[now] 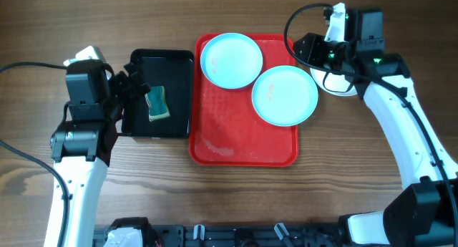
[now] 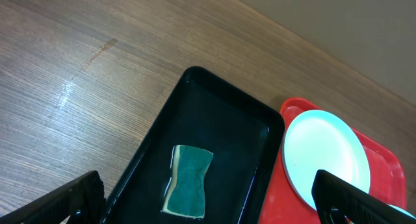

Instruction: Clean dirty plates on tray and stack at the side

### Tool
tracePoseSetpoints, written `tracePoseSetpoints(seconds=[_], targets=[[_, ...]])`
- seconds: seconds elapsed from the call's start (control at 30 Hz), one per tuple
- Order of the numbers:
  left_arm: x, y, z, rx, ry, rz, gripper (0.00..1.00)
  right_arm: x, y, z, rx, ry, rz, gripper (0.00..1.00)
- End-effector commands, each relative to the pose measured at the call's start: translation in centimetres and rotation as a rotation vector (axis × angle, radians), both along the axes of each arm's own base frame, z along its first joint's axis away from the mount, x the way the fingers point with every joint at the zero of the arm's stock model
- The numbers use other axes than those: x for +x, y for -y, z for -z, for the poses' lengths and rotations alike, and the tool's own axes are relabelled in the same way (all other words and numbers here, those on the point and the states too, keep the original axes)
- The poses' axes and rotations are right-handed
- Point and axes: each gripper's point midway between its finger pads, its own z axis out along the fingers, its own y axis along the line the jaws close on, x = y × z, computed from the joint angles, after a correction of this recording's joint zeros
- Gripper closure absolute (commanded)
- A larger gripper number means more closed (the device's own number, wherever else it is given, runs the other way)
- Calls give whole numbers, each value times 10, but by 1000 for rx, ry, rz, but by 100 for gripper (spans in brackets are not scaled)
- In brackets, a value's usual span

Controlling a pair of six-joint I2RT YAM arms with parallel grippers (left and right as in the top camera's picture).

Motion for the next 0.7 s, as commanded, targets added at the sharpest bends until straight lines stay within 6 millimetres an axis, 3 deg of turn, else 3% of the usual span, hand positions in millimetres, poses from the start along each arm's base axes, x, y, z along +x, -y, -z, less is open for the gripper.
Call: tracePoseSetpoints(seconds=[0.0,0.67], targets=[[1,-4,-5,10,13,-14,0,-2,-3,-17,24,27,-12,51],[1,-4,-5,10,13,-14,0,-4,-1,-14,19,10,-6,50]])
